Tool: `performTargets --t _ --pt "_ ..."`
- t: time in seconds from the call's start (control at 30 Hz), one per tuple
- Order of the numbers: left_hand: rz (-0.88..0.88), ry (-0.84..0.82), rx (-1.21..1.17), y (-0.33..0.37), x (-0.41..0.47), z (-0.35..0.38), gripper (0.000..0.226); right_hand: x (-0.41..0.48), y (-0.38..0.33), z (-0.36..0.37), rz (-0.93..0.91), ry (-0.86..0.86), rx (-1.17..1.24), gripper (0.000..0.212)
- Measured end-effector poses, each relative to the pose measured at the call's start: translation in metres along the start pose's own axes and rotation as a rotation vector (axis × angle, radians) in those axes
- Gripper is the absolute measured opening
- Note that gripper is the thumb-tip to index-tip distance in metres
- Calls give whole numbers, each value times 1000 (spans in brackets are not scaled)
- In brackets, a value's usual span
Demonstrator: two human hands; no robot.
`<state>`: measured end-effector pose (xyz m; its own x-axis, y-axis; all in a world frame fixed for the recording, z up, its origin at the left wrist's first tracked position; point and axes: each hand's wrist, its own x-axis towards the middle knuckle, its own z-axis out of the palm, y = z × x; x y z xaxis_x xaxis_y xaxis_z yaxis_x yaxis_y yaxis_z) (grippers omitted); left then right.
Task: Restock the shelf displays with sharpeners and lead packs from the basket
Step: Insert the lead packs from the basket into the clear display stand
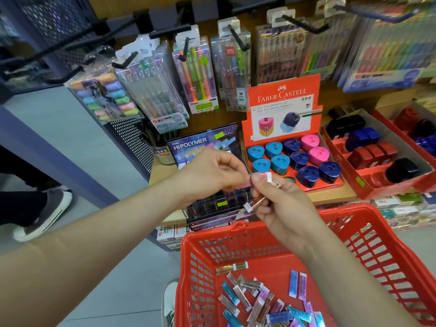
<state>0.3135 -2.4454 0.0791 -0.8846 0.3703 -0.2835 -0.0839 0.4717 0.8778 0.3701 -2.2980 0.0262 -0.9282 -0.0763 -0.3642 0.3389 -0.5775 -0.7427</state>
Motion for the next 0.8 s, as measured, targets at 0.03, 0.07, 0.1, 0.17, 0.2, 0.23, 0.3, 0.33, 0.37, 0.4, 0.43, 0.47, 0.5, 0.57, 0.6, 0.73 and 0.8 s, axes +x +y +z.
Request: performTargets --t 0.03,0.07,0.1,0.17,0.2,0.23,0.3,0.33,0.37,0.4,0.43,0.47,0.5,0.57,0.6,0.73,0.8 --pt "11 13 43 -1 1 -1 0 2 -1 1 -41 9 -64 6" --pt "29 35 83 -1 2 -4 2 4 -1 0 -81 17 -148 8" --pt "52 55 109 0 2 -7 3 4 -2 1 -117 16 -252 12" --pt "97 33 134 3 2 -11 8 5 -3 2 -177 3 -480 15" --pt "119 -7 158 5 3 -11 11 4 -5 4 -204 -9 -577 17" --pt "138 -47 206 8 2 -10 13 4 -6 6 -224 -25 -649 18" --pt "168 -74 344 11 2 -7 14 4 -8 9 -236 -29 -719 16" --pt "175 -65 385 13 2 -8 12 4 -8 9 -231 -19 -729 16" --pt "180 -46 397 14 2 -10 9 4 -8 9 -216 -9 -707 15" --pt "182 -12 386 14 3 -13 7 5 -7 8 -186 7 -634 12" --pt "176 38 365 13 5 -17 6 5 -8 5 -139 25 -514 7" --pt "166 92 348 9 7 -23 5 5 -8 1 -88 45 -359 7" --pt "153 137 343 4 9 -27 6 3 -10 -5 -40 60 -194 12" --pt "125 188 392 -8 14 -34 7 -1 -11 -20 10 88 44 18" --pt "116 201 427 -15 15 -35 7 -3 -9 -26 25 97 112 19" --pt "119 234 510 -29 17 -26 9 -10 5 -39 65 143 158 19" --pt "137 255 541 -30 16 -20 8 -13 10 -40 76 149 149 19"
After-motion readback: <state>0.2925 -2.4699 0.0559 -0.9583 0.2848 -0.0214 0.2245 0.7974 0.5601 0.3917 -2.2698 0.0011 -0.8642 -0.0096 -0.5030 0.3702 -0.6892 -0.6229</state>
